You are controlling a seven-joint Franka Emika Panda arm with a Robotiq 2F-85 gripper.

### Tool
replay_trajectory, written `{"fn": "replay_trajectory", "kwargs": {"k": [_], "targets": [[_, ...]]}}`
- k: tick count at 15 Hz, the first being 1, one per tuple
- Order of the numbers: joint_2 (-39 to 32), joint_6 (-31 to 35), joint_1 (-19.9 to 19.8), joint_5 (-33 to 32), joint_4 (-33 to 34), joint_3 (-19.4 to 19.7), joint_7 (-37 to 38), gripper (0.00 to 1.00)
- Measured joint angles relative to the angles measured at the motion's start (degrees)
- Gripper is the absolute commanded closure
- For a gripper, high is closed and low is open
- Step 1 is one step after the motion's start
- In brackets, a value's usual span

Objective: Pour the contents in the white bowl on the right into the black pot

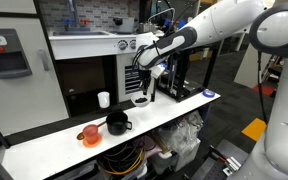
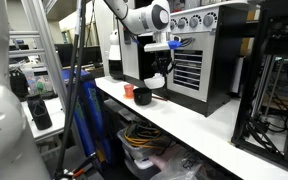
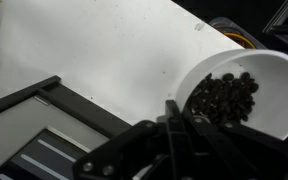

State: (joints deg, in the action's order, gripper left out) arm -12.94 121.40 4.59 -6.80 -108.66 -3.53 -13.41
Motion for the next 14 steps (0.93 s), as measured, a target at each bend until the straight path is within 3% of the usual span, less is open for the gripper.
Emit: {"fn": "replay_trajectory", "kwargs": {"k": [14], "targets": [[-1.3, -1.5, 1.0, -2.2, 2.8, -0.1, 0.5, 0.99]]}}
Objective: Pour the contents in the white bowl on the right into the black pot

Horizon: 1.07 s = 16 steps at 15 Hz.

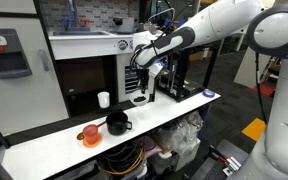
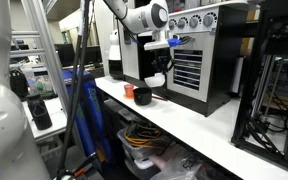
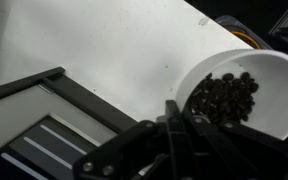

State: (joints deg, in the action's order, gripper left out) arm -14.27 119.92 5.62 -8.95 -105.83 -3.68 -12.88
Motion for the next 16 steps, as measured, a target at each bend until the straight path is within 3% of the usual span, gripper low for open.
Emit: {"fn": "replay_trajectory", "kwargs": {"k": [16], "targets": [[-13.4, -18.1, 9.4, -9.4, 20.7, -1.2, 11.7, 0.99]]}}
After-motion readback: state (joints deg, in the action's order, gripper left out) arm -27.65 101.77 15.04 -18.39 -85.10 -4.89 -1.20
